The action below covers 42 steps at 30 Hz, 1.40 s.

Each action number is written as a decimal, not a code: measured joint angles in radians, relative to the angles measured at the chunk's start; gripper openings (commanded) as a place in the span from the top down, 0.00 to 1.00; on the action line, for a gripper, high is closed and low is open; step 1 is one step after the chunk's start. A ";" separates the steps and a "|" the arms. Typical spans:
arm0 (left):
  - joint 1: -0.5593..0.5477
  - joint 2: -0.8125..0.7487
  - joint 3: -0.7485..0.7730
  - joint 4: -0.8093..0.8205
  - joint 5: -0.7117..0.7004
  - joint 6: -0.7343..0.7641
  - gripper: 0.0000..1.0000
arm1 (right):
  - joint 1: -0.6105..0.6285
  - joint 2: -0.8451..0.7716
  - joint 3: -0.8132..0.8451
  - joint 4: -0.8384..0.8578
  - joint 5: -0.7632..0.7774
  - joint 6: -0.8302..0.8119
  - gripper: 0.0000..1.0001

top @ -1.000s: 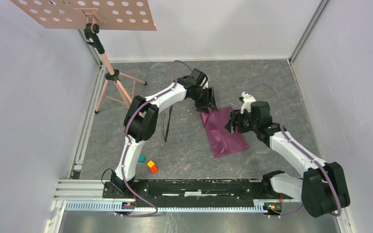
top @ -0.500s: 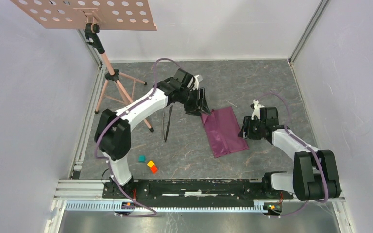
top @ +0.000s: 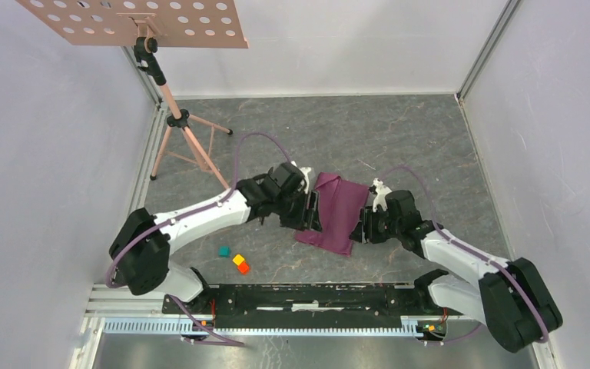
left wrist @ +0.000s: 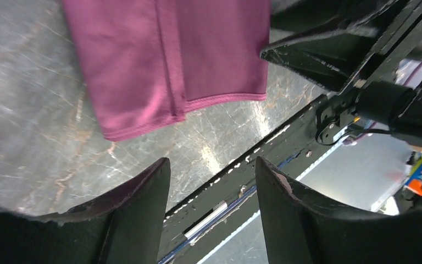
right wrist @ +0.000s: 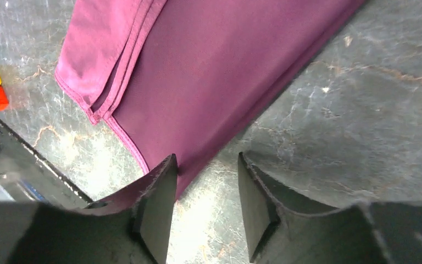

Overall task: Fold the napkin into a case and place the utensils inside
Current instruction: Pick up the 2/3-rectangle-folded napkin from the center of the board.

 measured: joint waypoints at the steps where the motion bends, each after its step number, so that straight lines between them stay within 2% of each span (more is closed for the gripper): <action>1: -0.027 -0.007 -0.012 0.010 -0.023 -0.016 0.34 | 0.006 -0.021 -0.007 -0.008 0.004 0.021 0.29; 3: -0.096 -0.012 -0.030 0.035 -0.090 -0.050 0.34 | 0.005 -0.059 -0.001 -0.034 0.048 0.032 0.16; 6: -0.199 0.011 -0.024 0.054 -0.190 -0.093 0.34 | -0.035 -0.074 0.043 -0.106 0.136 0.014 0.09; 8: -0.266 0.064 0.018 0.047 -0.257 -0.110 0.34 | -0.123 -0.074 0.073 -0.148 0.170 -0.002 0.07; 13: -0.377 0.296 0.269 -0.043 -0.399 -0.114 0.38 | -0.364 -0.058 0.138 -0.243 0.250 -0.008 0.08; 17: -0.430 0.480 0.493 -0.155 -0.490 -0.113 0.42 | -0.460 -0.060 0.142 -0.255 0.216 -0.002 0.09; 20: -0.449 0.573 0.602 -0.232 -0.532 -0.113 0.44 | -0.515 -0.064 0.140 -0.252 0.180 0.006 0.10; 24: -0.462 0.661 0.678 -0.322 -0.572 -0.113 0.47 | -0.532 -0.064 0.140 -0.250 0.134 0.006 0.10; 31: -0.465 0.721 0.699 -0.394 -0.589 -0.113 0.49 | -0.532 -0.091 0.092 -0.232 0.085 0.004 0.11; 33: -0.466 0.722 0.703 -0.394 -0.589 -0.113 0.54 | -0.532 -0.093 0.073 -0.223 0.059 -0.009 0.11; 39: -0.466 0.732 0.712 -0.402 -0.587 -0.101 0.84 | -0.532 -0.072 0.044 -0.172 -0.060 -0.071 0.11; 42: -0.464 0.732 0.712 -0.406 -0.591 -0.099 0.92 | -0.532 -0.066 0.008 -0.090 -0.152 -0.080 0.09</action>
